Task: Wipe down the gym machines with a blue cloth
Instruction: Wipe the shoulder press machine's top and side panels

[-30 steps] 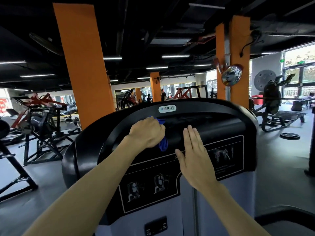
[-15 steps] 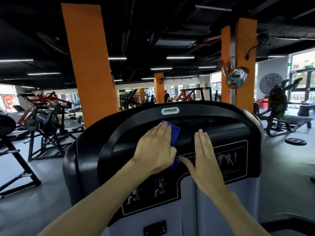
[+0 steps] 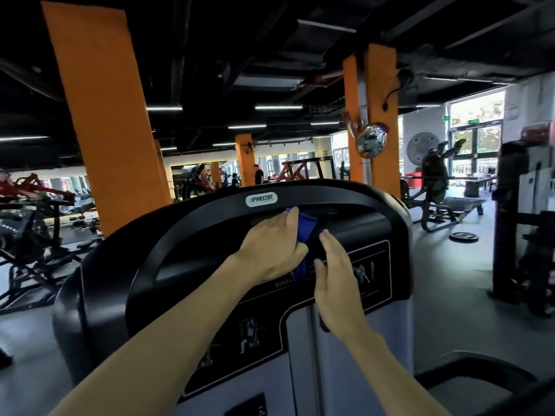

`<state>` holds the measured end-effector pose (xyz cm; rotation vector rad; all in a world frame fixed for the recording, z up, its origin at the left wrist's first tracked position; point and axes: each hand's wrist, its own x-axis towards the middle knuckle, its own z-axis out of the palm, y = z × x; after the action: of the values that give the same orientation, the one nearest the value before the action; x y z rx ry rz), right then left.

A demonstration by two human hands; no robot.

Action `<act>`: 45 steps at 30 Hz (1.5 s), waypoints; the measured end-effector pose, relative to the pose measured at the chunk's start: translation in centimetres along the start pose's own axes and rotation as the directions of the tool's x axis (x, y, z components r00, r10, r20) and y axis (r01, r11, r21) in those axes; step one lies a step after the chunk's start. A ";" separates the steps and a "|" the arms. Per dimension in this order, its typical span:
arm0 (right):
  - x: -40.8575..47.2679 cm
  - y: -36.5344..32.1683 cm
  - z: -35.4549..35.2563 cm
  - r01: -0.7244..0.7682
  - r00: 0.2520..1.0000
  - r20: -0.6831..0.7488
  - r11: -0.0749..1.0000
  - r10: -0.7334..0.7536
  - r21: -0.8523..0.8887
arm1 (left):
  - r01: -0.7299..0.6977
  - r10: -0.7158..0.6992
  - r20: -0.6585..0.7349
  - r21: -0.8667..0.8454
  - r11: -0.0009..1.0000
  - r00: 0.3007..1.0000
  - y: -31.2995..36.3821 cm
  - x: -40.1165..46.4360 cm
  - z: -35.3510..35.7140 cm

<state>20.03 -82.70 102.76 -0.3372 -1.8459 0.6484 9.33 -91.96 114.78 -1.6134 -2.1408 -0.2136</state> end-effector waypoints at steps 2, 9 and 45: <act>0.7 -2.6 0.4 0.064 0.998 0.018 0.998 -0.064 -0.010 | -0.041 0.041 0.063 -0.010 0.999 0.997 -0.9 -1.0 -1.1; 3.5 -7.4 3.9 0.001 0.968 0.238 0.945 0.081 -0.326 | 0.135 -0.167 0.066 0.341 0.930 0.984 -5.1 -6.4 -1.6; -0.1 -11.6 7.3 0.380 0.904 0.339 0.854 -0.261 -0.356 | 0.258 -0.212 -0.151 0.458 0.850 0.966 -6.1 -15.3 -0.3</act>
<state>14.17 -94.09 107.60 -0.2038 -2.2490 0.0589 6.92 -107.25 109.18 -1.0396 -2.1016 0.1532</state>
